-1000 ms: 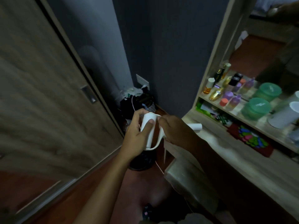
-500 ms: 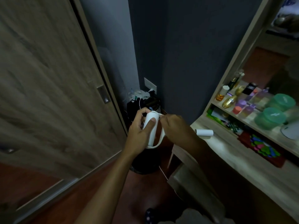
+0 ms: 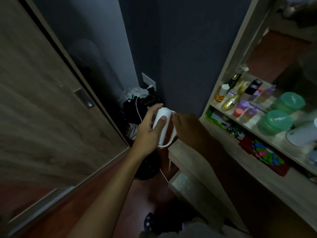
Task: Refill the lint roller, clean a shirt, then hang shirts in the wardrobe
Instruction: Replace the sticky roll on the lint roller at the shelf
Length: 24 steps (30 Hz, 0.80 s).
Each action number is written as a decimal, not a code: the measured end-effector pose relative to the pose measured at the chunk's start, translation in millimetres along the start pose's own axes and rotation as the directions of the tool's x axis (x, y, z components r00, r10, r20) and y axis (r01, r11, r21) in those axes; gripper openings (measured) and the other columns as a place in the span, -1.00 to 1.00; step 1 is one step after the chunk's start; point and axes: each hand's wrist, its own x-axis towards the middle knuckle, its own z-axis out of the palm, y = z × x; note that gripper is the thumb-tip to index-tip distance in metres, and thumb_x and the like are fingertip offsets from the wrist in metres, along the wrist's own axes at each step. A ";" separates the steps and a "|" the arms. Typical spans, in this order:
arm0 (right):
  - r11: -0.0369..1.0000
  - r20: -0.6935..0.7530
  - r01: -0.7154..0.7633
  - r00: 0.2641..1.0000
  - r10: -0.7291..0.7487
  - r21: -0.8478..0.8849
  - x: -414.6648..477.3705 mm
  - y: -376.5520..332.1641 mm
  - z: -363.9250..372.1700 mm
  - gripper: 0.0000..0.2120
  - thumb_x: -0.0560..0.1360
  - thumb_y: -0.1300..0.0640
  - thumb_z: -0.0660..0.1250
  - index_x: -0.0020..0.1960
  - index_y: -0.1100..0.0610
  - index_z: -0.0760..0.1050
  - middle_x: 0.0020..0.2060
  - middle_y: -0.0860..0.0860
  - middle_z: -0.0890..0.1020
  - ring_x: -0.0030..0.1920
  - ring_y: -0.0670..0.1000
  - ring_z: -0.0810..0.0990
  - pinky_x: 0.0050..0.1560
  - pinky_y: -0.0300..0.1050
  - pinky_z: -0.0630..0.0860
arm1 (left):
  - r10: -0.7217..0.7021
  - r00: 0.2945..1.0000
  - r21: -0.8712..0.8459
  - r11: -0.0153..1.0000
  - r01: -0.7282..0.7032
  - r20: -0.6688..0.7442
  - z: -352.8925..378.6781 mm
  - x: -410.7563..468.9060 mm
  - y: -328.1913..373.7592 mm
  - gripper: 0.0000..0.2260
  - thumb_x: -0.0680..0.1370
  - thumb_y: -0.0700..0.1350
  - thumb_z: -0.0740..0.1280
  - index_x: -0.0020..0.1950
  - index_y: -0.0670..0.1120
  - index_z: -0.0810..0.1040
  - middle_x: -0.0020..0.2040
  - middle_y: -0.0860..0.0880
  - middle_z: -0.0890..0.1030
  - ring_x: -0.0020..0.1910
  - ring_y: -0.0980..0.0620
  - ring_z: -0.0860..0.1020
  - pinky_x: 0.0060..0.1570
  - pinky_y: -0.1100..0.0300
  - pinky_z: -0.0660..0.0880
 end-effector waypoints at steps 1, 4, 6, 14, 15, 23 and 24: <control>1.000 0.032 0.000 0.999 0.000 -0.014 -0.4 12.6 2.4 -0.79 0.63 0.20 0.25 0.20 0.28 0.50 0.07 0.18 0.62 0.02 0.09 0.63 -0.03 -0.19 0.40 | 0.007 1.000 0.012 1.000 -0.007 0.001 9.6 5.4 0.4 -0.70 0.67 -0.03 0.28 0.39 0.18 0.45 0.26 0.07 0.58 0.15 0.05 0.61 0.07 0.13 0.58; 1.000 0.025 0.012 1.000 -0.013 0.011 -4.8 47.1 8.8 -0.74 0.68 0.14 0.11 0.25 0.24 0.46 0.11 0.14 0.59 0.10 0.06 0.60 -0.03 -0.26 0.27 | 0.036 0.999 0.040 0.999 -0.036 0.001 38.8 19.6 -0.4 -0.73 0.67 -0.07 0.28 0.37 0.09 0.48 0.23 0.13 0.58 0.16 0.15 0.59 0.11 0.19 0.56; 0.999 0.020 -0.042 0.999 0.041 0.027 -8.5 65.0 14.0 -0.78 0.65 0.16 0.19 0.15 0.27 0.52 0.01 0.16 0.64 0.00 0.10 0.65 -0.04 -0.20 0.40 | 0.028 0.999 0.059 0.998 -0.029 0.022 56.7 28.2 -2.7 -0.76 0.67 -0.05 0.27 0.34 0.12 0.46 0.19 0.10 0.59 0.09 0.09 0.61 0.03 0.15 0.57; 0.979 0.027 -0.114 0.993 0.111 0.168 -26.2 109.1 26.2 -0.81 0.32 0.33 0.55 -0.15 0.37 0.58 -0.35 0.24 0.63 -0.39 0.20 0.66 -0.31 -0.15 0.52 | -0.012 0.992 0.078 0.997 0.003 0.125 105.4 51.0 -15.0 -0.81 0.69 -0.05 0.22 0.30 0.07 0.42 0.04 0.18 0.57 -0.09 0.18 0.59 -0.11 0.23 0.49; 0.975 0.044 -0.118 0.993 0.112 0.188 -27.3 111.4 25.7 -0.79 0.31 0.33 0.56 -0.13 0.37 0.59 -0.34 0.24 0.64 -0.37 0.20 0.67 -0.28 -0.17 0.49 | -0.022 0.991 0.073 0.997 0.012 0.134 108.5 52.7 -16.4 -0.81 0.69 -0.06 0.22 0.30 0.07 0.42 0.04 0.18 0.56 -0.09 0.17 0.59 -0.10 0.22 0.49; 0.914 0.126 -0.329 0.944 0.306 0.238 -23.0 121.7 33.8 -0.77 0.65 0.08 0.16 0.10 0.19 0.52 -0.08 0.17 0.62 -0.05 0.16 0.61 -0.11 -0.12 0.42 | -0.057 0.982 0.064 0.997 0.046 0.180 114.5 64.0 -20.5 -0.82 0.68 -0.07 0.23 0.27 0.08 0.43 0.05 0.15 0.58 -0.05 0.14 0.59 -0.07 0.19 0.51; 0.928 0.120 -0.306 0.951 0.286 0.211 -23.2 122.4 34.5 -0.76 0.64 0.12 0.19 0.18 0.23 0.52 0.00 0.18 0.64 0.01 0.13 0.63 -0.09 -0.14 0.44 | -0.062 0.981 0.064 0.997 0.051 0.185 114.0 65.5 -20.5 -0.82 0.68 -0.08 0.23 0.27 0.08 0.43 0.04 0.16 0.58 -0.05 0.15 0.59 -0.08 0.19 0.51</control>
